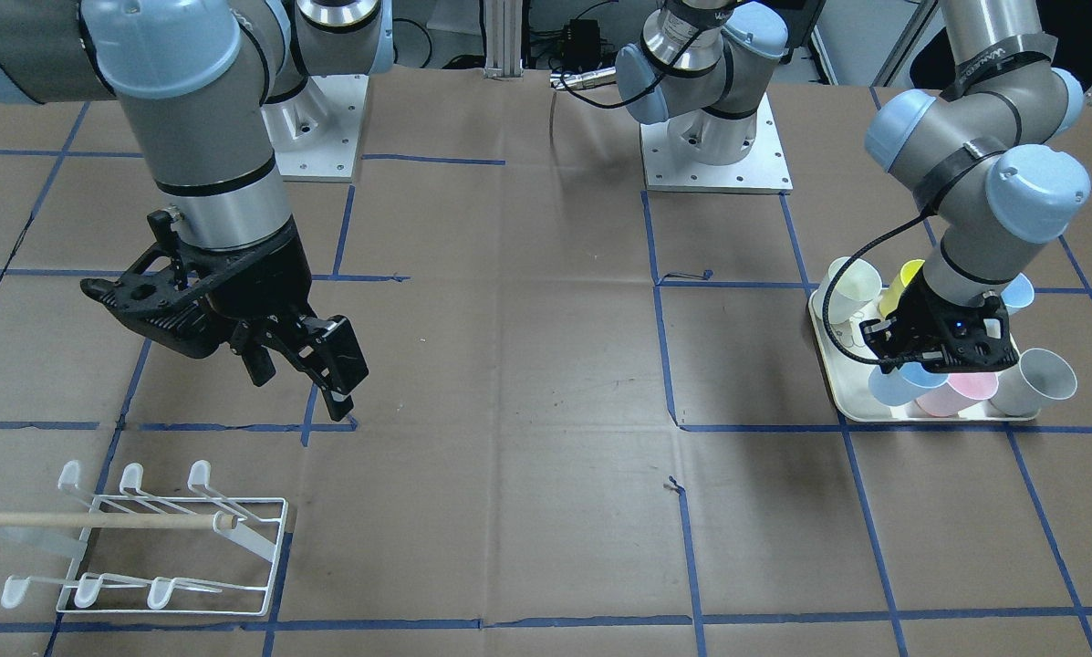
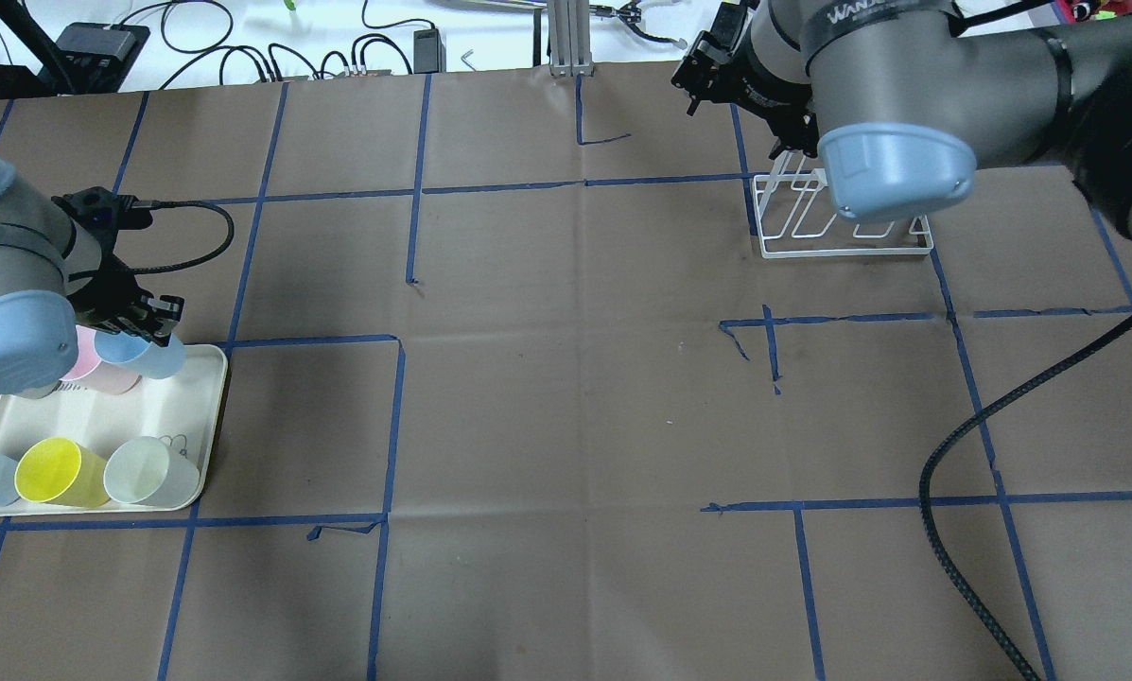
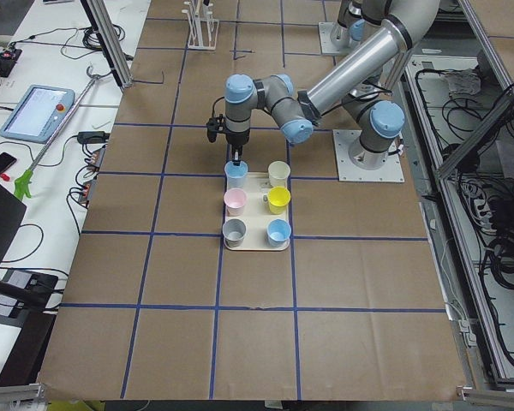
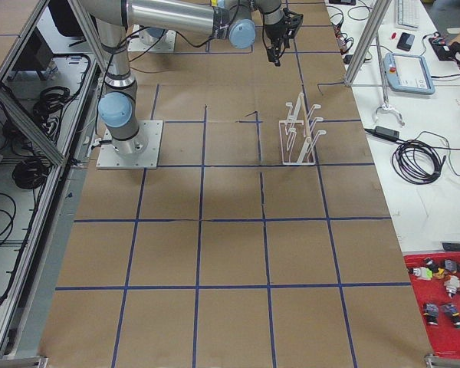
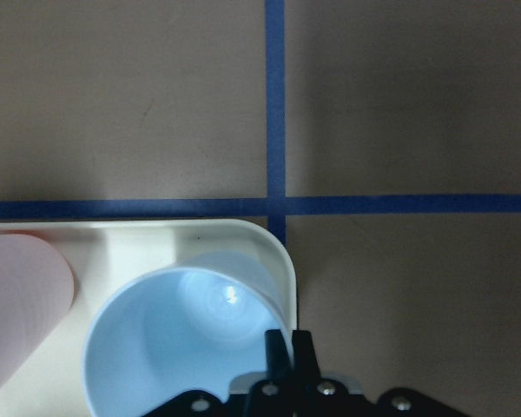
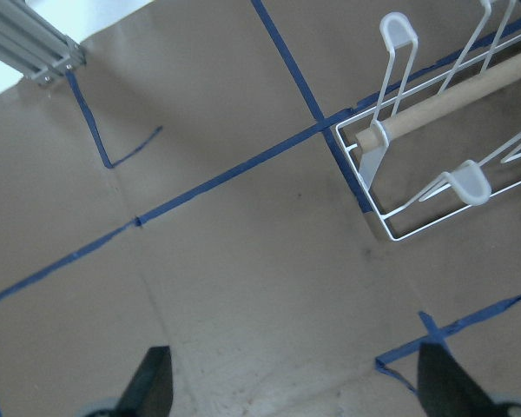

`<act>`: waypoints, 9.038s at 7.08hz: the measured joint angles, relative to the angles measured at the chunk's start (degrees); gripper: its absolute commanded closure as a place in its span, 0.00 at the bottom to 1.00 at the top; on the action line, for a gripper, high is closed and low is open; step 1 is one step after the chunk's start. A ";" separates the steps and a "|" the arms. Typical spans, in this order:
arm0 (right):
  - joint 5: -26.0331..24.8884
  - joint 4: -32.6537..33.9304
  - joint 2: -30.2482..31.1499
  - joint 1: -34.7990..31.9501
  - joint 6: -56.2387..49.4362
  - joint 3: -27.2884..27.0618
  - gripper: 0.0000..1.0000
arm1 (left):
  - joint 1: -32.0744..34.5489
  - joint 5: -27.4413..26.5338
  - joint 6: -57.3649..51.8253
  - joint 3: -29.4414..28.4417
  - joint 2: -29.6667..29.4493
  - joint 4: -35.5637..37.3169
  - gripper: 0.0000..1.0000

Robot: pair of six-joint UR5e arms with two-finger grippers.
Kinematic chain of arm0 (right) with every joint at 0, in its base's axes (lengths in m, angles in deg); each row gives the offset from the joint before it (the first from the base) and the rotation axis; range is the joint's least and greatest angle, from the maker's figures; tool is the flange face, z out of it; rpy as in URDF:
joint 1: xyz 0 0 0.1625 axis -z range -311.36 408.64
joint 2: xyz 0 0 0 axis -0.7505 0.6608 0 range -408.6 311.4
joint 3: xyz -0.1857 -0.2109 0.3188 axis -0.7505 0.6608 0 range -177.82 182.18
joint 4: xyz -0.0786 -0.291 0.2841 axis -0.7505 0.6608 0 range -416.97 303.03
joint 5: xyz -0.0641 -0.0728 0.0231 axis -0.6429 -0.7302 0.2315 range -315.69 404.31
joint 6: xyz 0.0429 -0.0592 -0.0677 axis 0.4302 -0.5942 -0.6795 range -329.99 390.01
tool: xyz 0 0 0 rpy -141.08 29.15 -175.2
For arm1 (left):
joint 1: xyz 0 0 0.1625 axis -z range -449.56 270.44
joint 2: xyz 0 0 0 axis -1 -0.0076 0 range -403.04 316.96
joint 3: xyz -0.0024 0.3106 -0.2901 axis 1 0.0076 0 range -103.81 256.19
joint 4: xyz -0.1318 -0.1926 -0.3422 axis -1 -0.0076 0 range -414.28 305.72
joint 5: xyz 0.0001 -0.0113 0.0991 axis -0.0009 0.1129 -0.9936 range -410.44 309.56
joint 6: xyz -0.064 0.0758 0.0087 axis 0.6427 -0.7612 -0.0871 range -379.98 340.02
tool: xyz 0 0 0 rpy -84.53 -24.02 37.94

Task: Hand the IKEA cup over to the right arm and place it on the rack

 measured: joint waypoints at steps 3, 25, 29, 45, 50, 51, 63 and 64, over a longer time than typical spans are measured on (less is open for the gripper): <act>8.64 26.38 0.33 -0.91 6.81 -11.59 0.00 | 1.01 0.07 0.21 -15.87 1.03 -19.21 1.00; 23.06 71.89 -4.92 -3.24 56.50 -24.95 0.01 | 15.90 78.17 -1.88 12.26 -6.68 62.75 0.95; 17.77 72.23 -5.20 -6.87 59.48 -24.58 0.01 | 15.93 78.17 -1.83 12.26 -6.60 62.76 0.95; 14.44 72.13 -9.68 -11.60 62.88 -18.72 0.37 | 15.76 77.82 -1.30 12.18 -6.53 62.76 0.91; 15.10 72.22 -9.69 -11.61 62.63 -18.68 0.46 | 15.49 77.61 0.76 11.66 -6.42 62.93 0.09; 15.13 72.22 -9.68 -11.59 62.61 -18.67 0.47 | 15.42 77.62 0.97 11.61 -6.41 62.94 0.02; 14.76 71.24 -10.65 7.10 -35.47 -13.36 0.77 | 7.79 38.07 5.24 2.59 -4.35 45.18 0.01; 14.72 71.22 -11.11 10.62 -42.47 -13.30 0.77 | 9.50 30.73 6.63 -0.67 -4.01 36.45 0.01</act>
